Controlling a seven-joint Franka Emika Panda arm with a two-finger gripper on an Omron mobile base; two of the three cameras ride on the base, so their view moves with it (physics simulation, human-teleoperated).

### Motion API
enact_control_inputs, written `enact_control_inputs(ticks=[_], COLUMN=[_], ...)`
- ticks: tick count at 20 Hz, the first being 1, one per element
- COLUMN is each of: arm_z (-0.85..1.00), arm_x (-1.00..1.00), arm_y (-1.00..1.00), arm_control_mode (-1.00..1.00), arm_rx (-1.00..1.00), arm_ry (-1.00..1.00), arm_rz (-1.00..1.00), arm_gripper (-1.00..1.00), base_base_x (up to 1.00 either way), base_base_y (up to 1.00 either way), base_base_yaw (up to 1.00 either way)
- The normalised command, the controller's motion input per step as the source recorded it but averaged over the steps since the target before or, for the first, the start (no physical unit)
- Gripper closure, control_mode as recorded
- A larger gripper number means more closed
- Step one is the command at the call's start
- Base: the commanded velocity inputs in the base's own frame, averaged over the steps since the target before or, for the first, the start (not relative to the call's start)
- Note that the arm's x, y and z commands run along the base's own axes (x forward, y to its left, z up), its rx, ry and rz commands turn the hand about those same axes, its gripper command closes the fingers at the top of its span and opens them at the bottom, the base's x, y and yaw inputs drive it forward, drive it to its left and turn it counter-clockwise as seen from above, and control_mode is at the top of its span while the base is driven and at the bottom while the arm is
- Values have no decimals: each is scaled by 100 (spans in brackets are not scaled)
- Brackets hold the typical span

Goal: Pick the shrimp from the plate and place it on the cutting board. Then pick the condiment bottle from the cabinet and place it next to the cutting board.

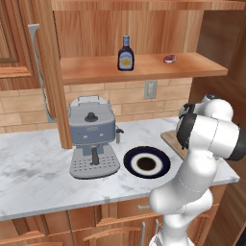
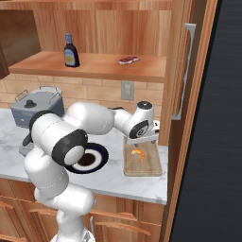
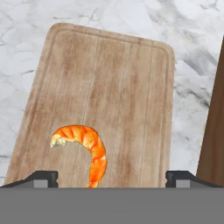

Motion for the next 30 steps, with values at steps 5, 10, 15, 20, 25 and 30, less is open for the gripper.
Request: enact_control_inputs(ticks=[5, 10, 15, 20, 25, 30], arm_z=[8, 1, 15, 23, 31, 31], arm_x=[-22, -17, -16, -21, -18, -13], arm_y=[49, 56, 52, 52, 50, 49], arm_control_mode=[-100, -100, -100, -100, -100, -100], arm_rx=[0, 0, 0, 0, 0, 1], arm_ry=[-12, -7, -4, -6, -5, -3], arm_rz=[-2, -2, -1, 0, 0, 0], arm_gripper=[-100, -100, -100, -100, -100, -100], base_base_x=[0, 0, 0, 0, 0, 0], base_base_y=[0, 0, 0, 0, 0, 0], base_base_yaw=[0, 0, 0, 0, 0, 0])
